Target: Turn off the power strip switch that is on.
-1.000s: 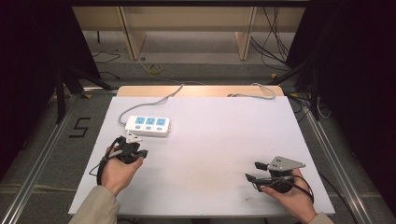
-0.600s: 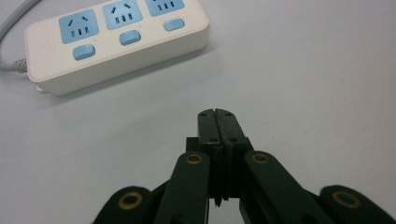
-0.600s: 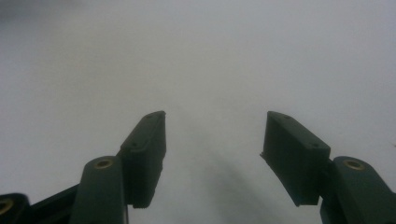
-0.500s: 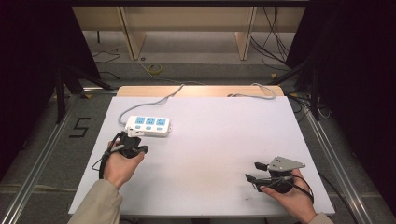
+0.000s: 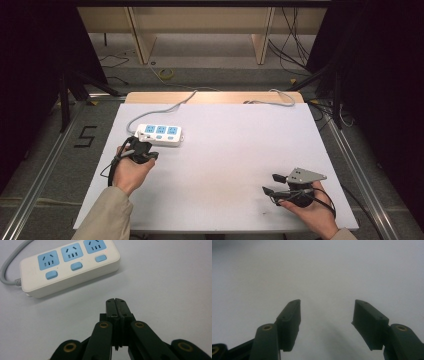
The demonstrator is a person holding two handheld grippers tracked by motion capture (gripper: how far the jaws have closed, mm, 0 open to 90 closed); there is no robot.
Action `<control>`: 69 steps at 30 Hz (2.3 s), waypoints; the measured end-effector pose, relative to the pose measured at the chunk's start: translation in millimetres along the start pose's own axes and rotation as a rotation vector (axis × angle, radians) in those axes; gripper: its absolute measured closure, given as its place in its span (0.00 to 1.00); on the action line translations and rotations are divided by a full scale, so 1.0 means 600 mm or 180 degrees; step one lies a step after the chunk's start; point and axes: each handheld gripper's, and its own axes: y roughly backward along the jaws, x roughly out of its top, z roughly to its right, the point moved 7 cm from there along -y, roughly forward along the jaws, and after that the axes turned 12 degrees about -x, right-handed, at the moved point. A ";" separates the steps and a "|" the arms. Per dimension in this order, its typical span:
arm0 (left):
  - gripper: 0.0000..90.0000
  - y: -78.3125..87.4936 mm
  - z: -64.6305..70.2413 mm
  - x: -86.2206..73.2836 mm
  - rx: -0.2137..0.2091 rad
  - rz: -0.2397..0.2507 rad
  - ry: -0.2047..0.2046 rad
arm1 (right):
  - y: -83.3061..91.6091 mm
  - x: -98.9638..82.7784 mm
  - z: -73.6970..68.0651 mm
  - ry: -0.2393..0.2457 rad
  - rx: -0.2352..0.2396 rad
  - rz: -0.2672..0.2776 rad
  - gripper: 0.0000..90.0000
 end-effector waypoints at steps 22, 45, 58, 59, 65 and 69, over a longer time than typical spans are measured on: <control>1.00 -0.018 -0.025 0.028 0.0062 -0.0056 0.0024 | 0.000 0.000 -0.001 -0.0003 0.0007 -0.0004 0.44; 1.00 -0.034 -0.045 0.054 0.0096 -0.0113 0.0048 | -0.002 0.000 -0.001 0.0007 0.0015 -0.0010 0.44; 1.00 -0.047 -0.053 0.065 0.0117 -0.0181 0.0041 | -0.002 0.000 -0.001 0.0006 0.0017 -0.0017 0.44; 1.00 -0.048 -0.054 0.065 0.0120 -0.0192 0.0040 | -0.002 0.000 -0.001 0.0006 0.0017 -0.0018 0.44; 1.00 -0.056 -0.054 0.068 0.0108 -0.0220 0.0053 | -0.002 0.000 0.000 0.0006 0.0020 -0.0014 0.44; 1.00 -0.061 -0.055 0.071 0.0102 -0.0242 0.0043 | -0.003 0.000 -0.001 0.0010 0.0019 -0.0015 0.44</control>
